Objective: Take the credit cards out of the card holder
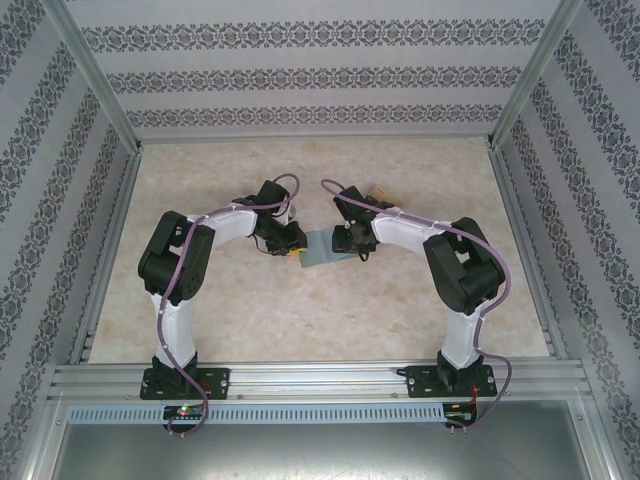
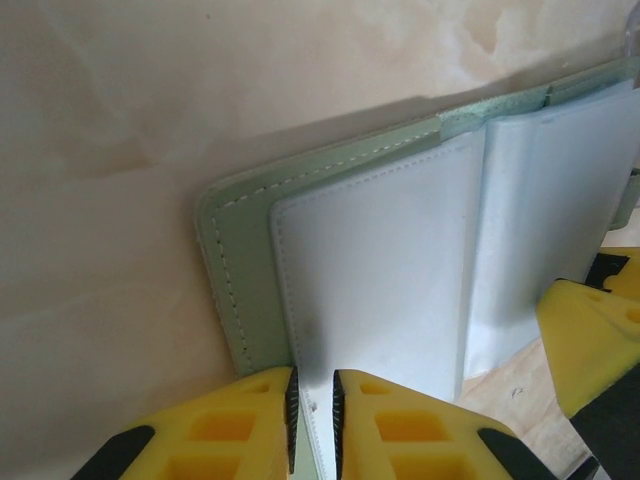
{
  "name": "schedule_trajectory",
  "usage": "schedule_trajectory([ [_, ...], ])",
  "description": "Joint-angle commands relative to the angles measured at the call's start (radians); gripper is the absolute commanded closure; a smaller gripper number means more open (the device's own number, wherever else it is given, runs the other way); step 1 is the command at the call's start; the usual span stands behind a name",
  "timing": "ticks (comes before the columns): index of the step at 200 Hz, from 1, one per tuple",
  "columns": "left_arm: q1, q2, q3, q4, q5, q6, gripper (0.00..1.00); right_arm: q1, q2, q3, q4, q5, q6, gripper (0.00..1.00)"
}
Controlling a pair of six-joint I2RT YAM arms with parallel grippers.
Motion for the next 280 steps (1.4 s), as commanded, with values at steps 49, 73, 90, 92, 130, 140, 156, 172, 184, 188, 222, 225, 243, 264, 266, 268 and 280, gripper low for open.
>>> schedule_trajectory([
  [49,-0.009,0.035,0.037,-0.002,0.029,0.009,0.87,0.023,0.064,0.037,0.015,-0.168,-0.012,0.70],
  [73,-0.007,0.030,0.045,-0.016,0.013,0.018,0.88,0.030,0.076,0.034,0.048,-0.212,0.011,0.73],
  [90,-0.003,0.025,0.052,-0.037,-0.008,0.035,0.89,0.034,0.075,0.037,0.054,-0.212,0.020,0.74],
  [92,-0.002,0.025,0.053,-0.039,-0.009,0.036,0.89,0.033,0.075,0.037,0.054,-0.211,0.020,0.74],
  [130,0.021,0.004,0.061,-0.072,-0.035,0.061,0.88,0.034,0.042,0.032,0.095,-0.236,0.054,0.73],
  [140,0.026,-0.010,0.061,-0.078,-0.039,0.066,0.86,0.033,0.013,0.024,0.121,-0.241,0.065,0.71],
  [156,0.033,-0.038,0.064,-0.098,-0.052,0.077,0.80,0.031,-0.040,0.021,0.141,-0.229,0.072,0.62],
  [172,0.045,-0.081,0.064,-0.127,-0.086,0.089,0.66,0.028,-0.097,0.019,0.132,-0.183,0.067,0.55],
  [184,0.056,-0.121,0.062,-0.155,-0.122,0.094,0.51,0.025,-0.146,0.005,0.129,-0.130,0.059,0.47],
  [188,0.061,-0.136,0.061,-0.163,-0.136,0.096,0.47,0.023,-0.164,-0.002,0.130,-0.111,0.054,0.44],
  [222,0.108,-0.286,0.043,-0.238,-0.304,0.126,0.29,-0.021,-0.329,-0.052,0.112,0.047,-0.007,0.32],
  [225,0.113,-0.300,0.040,-0.244,-0.324,0.129,0.27,-0.028,-0.342,-0.059,0.112,0.064,-0.013,0.31],
  [243,0.143,-0.387,0.017,-0.265,-0.454,0.149,0.16,-0.075,-0.442,-0.100,0.120,0.177,-0.067,0.20],
  [264,0.179,-0.489,-0.038,-0.258,-0.615,0.160,0.02,-0.138,-0.560,-0.154,0.136,0.298,-0.115,0.05],
  [266,0.183,-0.501,-0.046,-0.254,-0.630,0.162,0.00,-0.144,-0.573,-0.161,0.139,0.307,-0.117,0.04],
  [268,0.184,-0.513,-0.051,-0.249,-0.645,0.163,0.00,-0.150,-0.583,-0.167,0.141,0.315,-0.121,0.03],
  [280,0.198,-0.590,-0.118,-0.202,-0.751,0.166,0.01,-0.183,-0.646,-0.204,0.153,0.370,-0.146,0.02],
])
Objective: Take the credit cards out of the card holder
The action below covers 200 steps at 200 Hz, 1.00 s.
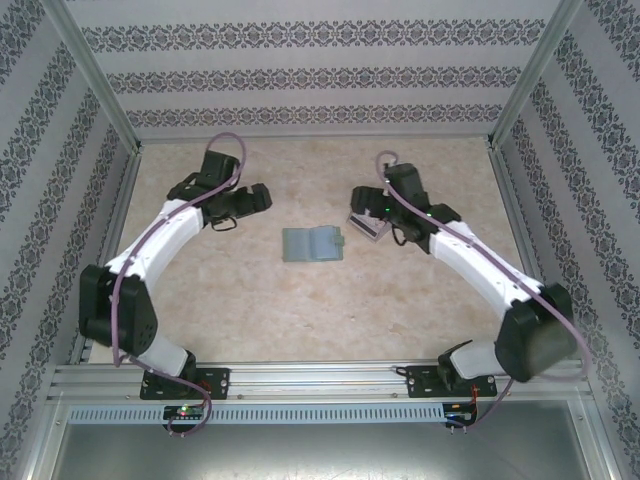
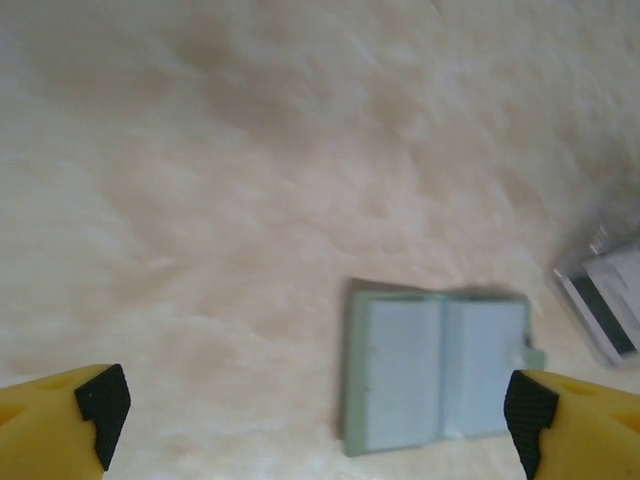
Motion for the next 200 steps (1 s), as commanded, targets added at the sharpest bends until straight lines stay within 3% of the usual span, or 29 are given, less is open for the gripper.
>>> schedule_trajectory([
  [1,0.030,-0.116,-0.110,-0.007,-0.280,0.035,0.01,-0.053,-0.110,-0.061,0.017,0.201,-0.077,0.02],
  [14,0.042,-0.203,-0.203,0.058,-0.400,0.035,0.01,-0.087,-0.165,-0.099,0.024,0.261,-0.099,0.02],
  [51,0.077,-0.357,-0.397,0.221,-0.612,0.084,0.01,-0.197,-0.250,-0.274,0.156,0.395,-0.169,0.02],
  [82,0.093,-0.455,-0.609,0.509,-0.666,0.224,0.01,-0.263,-0.277,-0.450,0.377,0.419,-0.264,0.02],
  [104,0.138,-0.471,-0.681,0.605,-0.627,0.250,0.01,-0.306,-0.227,-0.506,0.454,0.337,-0.318,0.02],
  [133,0.170,-0.335,-0.725,0.729,-0.609,0.363,0.01,-0.338,-0.147,-0.570,0.603,0.251,-0.363,0.02],
  [161,0.179,-0.234,-0.763,0.899,-0.503,0.460,0.01,-0.352,-0.106,-0.619,0.746,0.136,-0.400,0.02],
  [200,0.227,-0.180,-0.840,1.153,-0.301,0.516,0.01,-0.352,-0.051,-0.665,0.923,0.070,-0.458,0.02],
])
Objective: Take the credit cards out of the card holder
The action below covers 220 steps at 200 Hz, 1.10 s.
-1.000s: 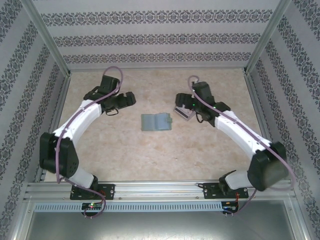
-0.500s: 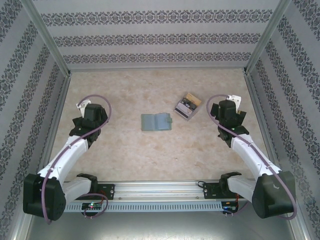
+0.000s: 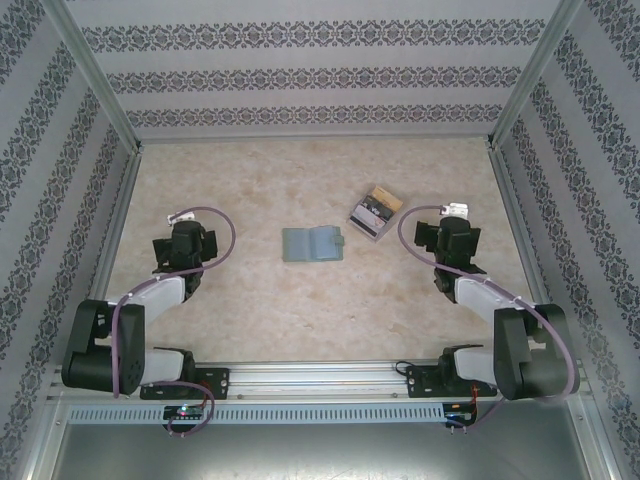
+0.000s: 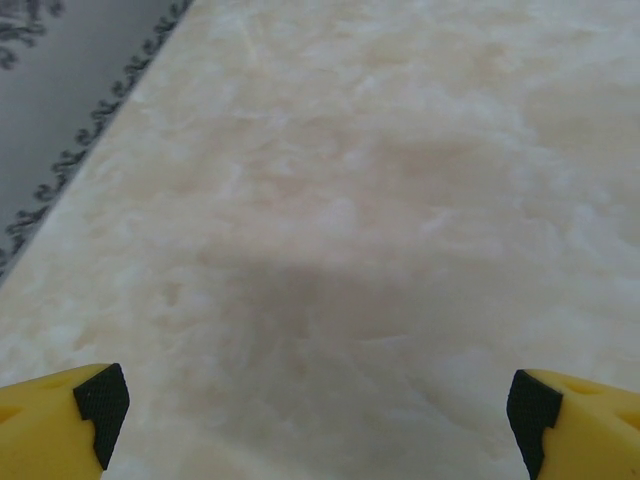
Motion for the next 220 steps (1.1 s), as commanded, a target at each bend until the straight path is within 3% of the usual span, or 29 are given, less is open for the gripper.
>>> schedule_trajectory([
  [1,0.041,0.020,-0.041,0.266,0.156,0.078,0.01,-0.006,0.030,-0.021,0.187,-0.082,-0.059,0.02],
  [34,0.061,0.035,-0.044,0.293,0.298,0.107,0.01,-0.015,0.071,-0.045,0.305,-0.142,-0.061,0.02],
  [57,0.066,0.025,-0.117,0.449,0.368,0.072,0.01,-0.015,0.133,-0.075,0.429,-0.168,-0.063,0.02],
  [140,0.066,0.224,-0.097,0.612,0.366,0.051,0.01,-0.018,0.220,-0.103,0.539,-0.142,-0.052,0.02],
  [178,0.059,0.242,-0.047,0.527,0.355,0.058,0.01,-0.018,0.223,-0.068,0.486,-0.033,-0.007,0.02],
  [220,0.043,0.244,-0.040,0.517,0.323,0.069,0.01,-0.017,0.222,-0.064,0.489,-0.033,-0.010,0.02],
])
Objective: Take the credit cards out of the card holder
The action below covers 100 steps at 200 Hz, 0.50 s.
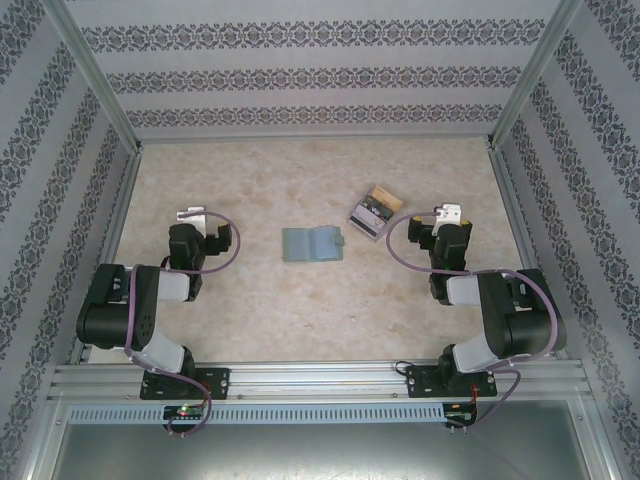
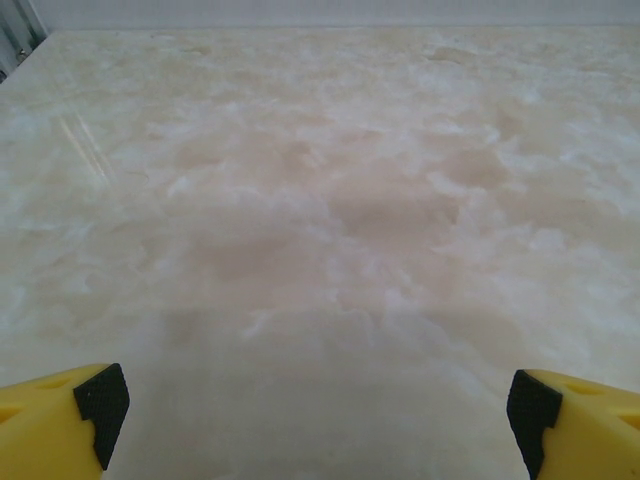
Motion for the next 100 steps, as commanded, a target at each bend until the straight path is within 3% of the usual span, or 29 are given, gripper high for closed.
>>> schedule_trajectory([
  [1,-0.007,0.003,0.013,0.003,-0.018,0.008,0.01,-0.010,0.007,0.018,0.014,0.033,0.021,0.02],
  [100,-0.007,0.006,0.021,-0.010,-0.004,0.015,0.01,-0.009,0.008,0.018,0.014,0.032,0.021,0.02],
])
